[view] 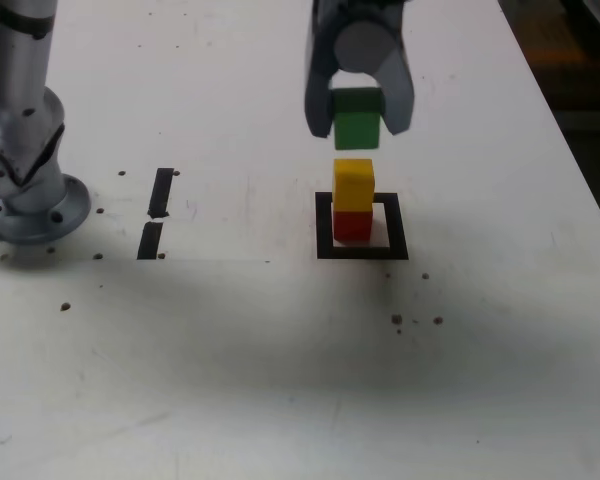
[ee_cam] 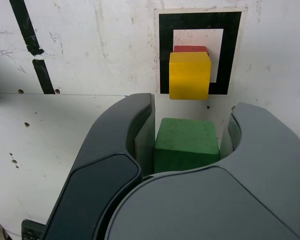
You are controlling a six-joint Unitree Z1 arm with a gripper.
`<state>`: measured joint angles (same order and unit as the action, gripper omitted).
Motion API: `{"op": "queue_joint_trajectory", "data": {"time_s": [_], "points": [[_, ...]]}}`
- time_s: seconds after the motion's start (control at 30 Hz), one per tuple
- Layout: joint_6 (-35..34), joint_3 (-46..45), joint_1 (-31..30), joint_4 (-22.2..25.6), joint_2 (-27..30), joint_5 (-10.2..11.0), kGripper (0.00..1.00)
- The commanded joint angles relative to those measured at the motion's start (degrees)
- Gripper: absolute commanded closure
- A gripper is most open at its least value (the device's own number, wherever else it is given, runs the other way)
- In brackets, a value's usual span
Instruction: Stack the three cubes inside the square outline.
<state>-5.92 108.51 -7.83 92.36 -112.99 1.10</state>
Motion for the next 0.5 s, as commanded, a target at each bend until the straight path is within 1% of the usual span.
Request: {"op": "queue_joint_trajectory", "data": {"time_s": [0.0,0.13,0.27,0.47], "points": [[-0.2,-0.2,0.0,0.5,-0.4,0.2,0.86],[0.4,-1.8,1.0,-0.7,-1.3,0.8,0.86],[1.9,-4.6,2.8,-3.1,-1.6,1.3,0.86],[3.2,-6.8,4.2,-5.6,-2.1,1.3,0.86]]}}
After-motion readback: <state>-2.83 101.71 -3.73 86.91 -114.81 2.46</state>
